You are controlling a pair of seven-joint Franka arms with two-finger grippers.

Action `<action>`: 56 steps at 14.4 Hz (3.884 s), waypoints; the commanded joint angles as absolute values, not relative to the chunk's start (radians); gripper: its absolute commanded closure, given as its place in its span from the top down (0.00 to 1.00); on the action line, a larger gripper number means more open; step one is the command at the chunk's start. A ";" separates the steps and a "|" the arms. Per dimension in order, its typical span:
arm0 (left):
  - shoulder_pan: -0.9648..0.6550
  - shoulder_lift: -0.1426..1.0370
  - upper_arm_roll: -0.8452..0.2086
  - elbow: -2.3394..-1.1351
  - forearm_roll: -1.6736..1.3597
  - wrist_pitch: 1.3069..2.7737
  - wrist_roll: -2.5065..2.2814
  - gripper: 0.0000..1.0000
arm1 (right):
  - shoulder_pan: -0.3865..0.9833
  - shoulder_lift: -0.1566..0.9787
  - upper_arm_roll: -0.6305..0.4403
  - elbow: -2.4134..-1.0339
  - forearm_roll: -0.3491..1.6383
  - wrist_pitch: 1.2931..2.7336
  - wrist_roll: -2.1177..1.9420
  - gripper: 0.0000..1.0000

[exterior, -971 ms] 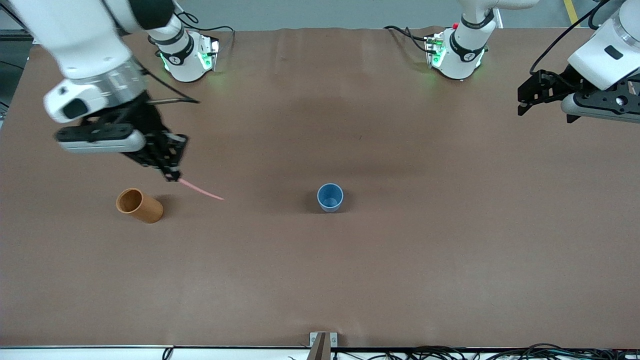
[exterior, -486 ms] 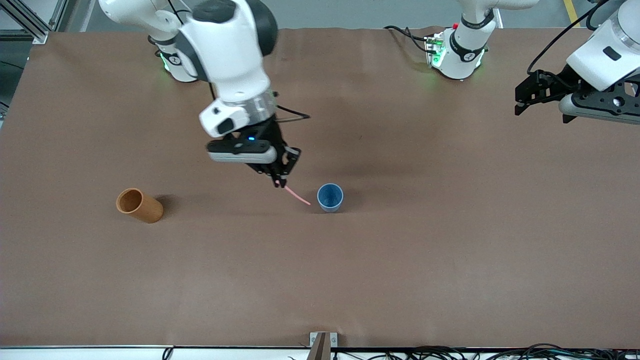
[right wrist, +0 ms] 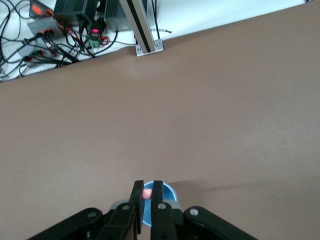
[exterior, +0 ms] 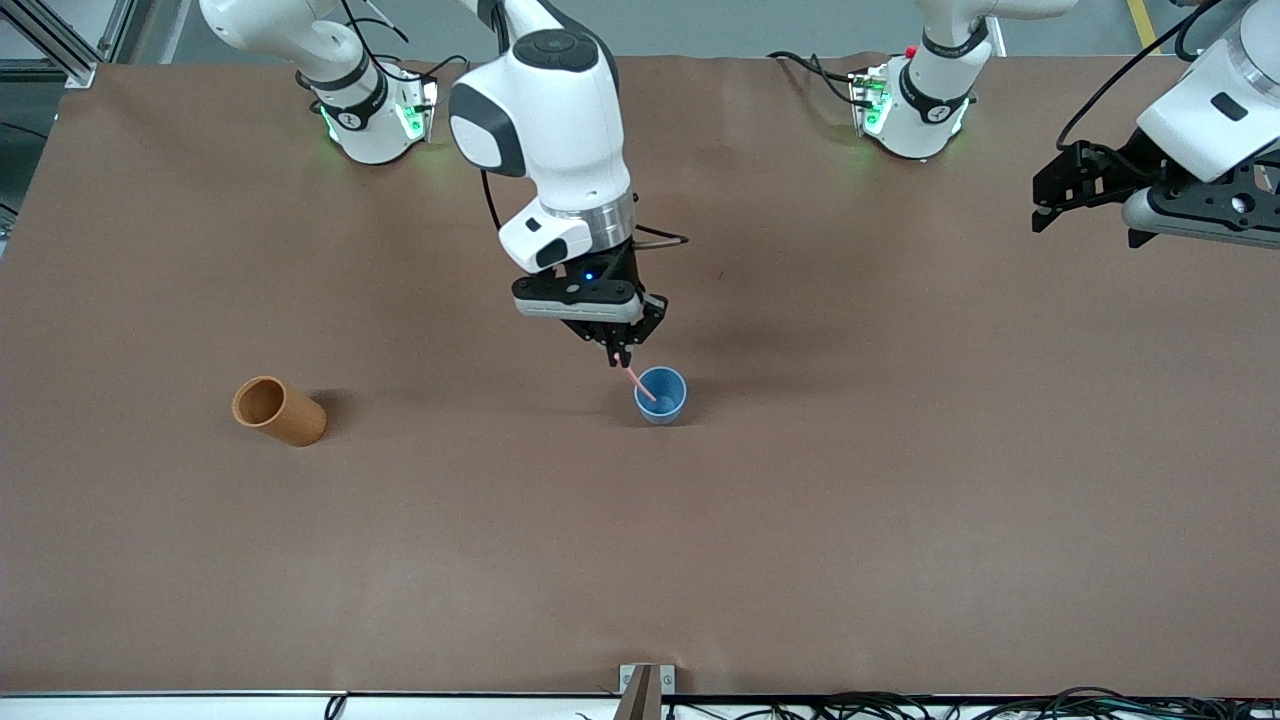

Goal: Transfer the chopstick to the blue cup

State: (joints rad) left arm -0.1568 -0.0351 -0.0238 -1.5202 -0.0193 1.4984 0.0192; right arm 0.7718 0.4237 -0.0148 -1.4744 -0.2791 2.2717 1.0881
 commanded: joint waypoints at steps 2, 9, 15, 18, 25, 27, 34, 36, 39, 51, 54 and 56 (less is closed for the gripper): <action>-0.158 -0.032 -0.020 -1.511 -0.021 1.500 0.031 1.00 | 0.804 0.460 -0.026 -1.457 -0.301 2.270 1.109 0.01; -0.155 -0.031 -0.018 -1.513 -0.021 1.502 0.006 1.00 | 0.824 0.541 -0.026 -1.457 -0.307 2.319 1.104 0.08; -0.155 -0.034 -0.017 -1.516 -0.023 1.493 -0.032 1.00 | 0.804 0.546 -0.031 -1.447 -0.307 2.319 1.092 0.92; -0.155 -0.028 -0.015 -1.508 -0.023 1.493 -0.020 1.00 | 0.758 0.510 -0.034 -1.434 -0.296 2.316 1.091 1.00; -0.155 -0.015 -0.015 -1.477 -0.023 1.494 -0.026 1.00 | 0.580 0.293 -0.026 -1.463 -0.261 2.131 0.971 1.00; -0.155 -0.015 -0.015 -1.479 -0.023 1.494 -0.025 1.00 | 0.499 0.226 -0.029 -1.473 -0.200 2.041 0.849 1.00; -0.158 -0.014 -0.015 -1.479 -0.023 1.494 -0.025 1.00 | 0.197 0.014 -0.031 -1.607 -0.104 1.858 0.395 1.00; -0.158 -0.014 -0.015 -1.477 -0.023 1.494 -0.022 1.00 | 0.117 -0.064 -0.032 -1.698 -0.068 1.853 0.294 1.00; -0.132 -0.014 -0.020 -1.477 -0.023 1.494 -0.017 1.00 | 0.042 -0.126 -0.034 -1.740 -0.061 1.778 0.183 1.00; -0.112 -0.012 -0.031 -1.479 -0.025 1.494 -0.008 1.00 | -0.009 -0.063 -0.100 -1.459 0.018 1.447 -0.008 1.00; -0.115 -0.012 -0.031 -1.479 -0.025 1.494 -0.008 1.00 | -0.009 -0.037 -0.098 -1.450 0.017 1.408 -0.009 1.00; -0.117 -0.012 -0.031 -1.479 -0.026 1.494 -0.008 1.00 | -0.008 -0.015 -0.098 -1.428 0.020 1.396 -0.014 1.00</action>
State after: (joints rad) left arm -0.1236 -0.0235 -0.0239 -1.5020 -0.0193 1.4987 -0.0180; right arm 0.0023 -0.0467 -0.1027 -1.4757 -0.0028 1.4254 0.0050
